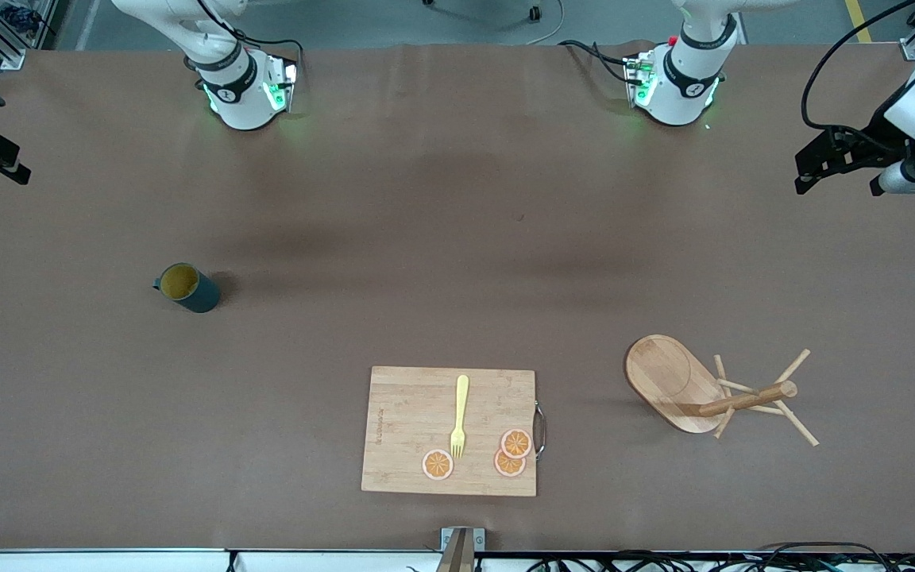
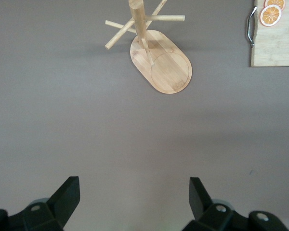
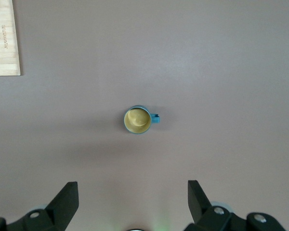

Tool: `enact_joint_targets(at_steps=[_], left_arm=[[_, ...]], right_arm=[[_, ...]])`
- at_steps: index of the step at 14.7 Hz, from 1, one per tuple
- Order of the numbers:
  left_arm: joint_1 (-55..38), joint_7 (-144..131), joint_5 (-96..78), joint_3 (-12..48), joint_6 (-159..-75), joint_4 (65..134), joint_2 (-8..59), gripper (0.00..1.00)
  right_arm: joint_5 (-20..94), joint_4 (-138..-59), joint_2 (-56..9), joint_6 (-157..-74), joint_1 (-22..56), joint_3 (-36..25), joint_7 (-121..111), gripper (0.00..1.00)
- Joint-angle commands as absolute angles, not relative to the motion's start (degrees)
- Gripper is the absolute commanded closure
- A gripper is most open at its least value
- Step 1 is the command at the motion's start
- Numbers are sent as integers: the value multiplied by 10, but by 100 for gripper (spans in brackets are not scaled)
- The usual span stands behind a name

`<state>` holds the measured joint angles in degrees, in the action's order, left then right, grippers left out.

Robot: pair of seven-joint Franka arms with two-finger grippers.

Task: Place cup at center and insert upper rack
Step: 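Reach the right gripper toward the teal mug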

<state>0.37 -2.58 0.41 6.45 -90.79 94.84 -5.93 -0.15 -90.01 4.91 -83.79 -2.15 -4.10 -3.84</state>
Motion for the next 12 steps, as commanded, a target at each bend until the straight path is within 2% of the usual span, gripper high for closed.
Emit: enact_joint_targets(at_steps=[1, 5, 8, 10, 12], left_arm=[[11, -13, 13, 68, -895, 931, -55, 0], [9, -16, 9, 64, -886, 936, -52, 0], [8, -18, 8, 65, -896, 941, -51, 0], [8, -18, 8, 65, -896, 944, -49, 0], [8, -21, 7, 65, -903, 945, -44, 0]], right_arm=[[2, -902, 47, -833, -25, -36, -39, 0], [13, -883, -48, -878, -29, -35, -43, 0], [8, -888, -91, -915, -22, -33, -51, 0], [12, -929, -102, -938, -27, -33, -101, 0], [25, -1015, -101, -1028, -43, -33, -150, 0]])
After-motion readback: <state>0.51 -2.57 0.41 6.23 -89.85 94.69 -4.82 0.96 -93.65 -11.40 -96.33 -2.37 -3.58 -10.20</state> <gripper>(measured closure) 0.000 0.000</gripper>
